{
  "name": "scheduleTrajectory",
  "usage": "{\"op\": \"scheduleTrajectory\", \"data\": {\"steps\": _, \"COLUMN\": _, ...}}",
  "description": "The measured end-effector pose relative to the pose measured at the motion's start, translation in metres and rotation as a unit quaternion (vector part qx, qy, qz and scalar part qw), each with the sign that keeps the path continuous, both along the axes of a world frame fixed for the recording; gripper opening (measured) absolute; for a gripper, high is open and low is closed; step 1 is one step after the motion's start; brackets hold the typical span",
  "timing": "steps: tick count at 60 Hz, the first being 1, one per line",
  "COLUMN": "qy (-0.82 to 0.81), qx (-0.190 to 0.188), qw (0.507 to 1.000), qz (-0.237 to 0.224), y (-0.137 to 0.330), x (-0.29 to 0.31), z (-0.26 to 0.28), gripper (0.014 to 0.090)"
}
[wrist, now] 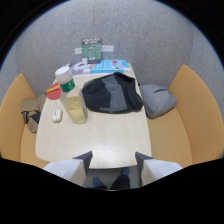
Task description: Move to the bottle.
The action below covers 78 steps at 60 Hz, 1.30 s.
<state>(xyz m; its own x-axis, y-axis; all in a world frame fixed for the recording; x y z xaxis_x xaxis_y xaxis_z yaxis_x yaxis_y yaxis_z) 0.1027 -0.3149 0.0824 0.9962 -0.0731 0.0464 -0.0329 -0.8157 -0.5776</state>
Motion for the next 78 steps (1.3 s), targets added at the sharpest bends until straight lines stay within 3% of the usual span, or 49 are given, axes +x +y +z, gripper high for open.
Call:
{"op": "scheduleTrajectory", "data": {"steps": 17, "qy": -0.002, "qx": -0.001, "qw": 1.000, "qz": 0.006, "y": -0.001, "x": -0.012, "z": -0.004, "gripper": 0.0869}}
{"op": "scheduleTrajectory", "data": {"steps": 41, "qy": 0.018, "qx": -0.011, "qw": 0.998, "qz": 0.054, "y": 0.011, "x": -0.088, "z": -0.029, "gripper": 0.0871}}
{"op": "scheduleTrajectory", "data": {"steps": 78, "qy": -0.004, "qx": 0.021, "qw": 0.999, "qz": 0.029, "y": 0.109, "x": -0.110, "z": -0.043, "gripper": 0.0873}}
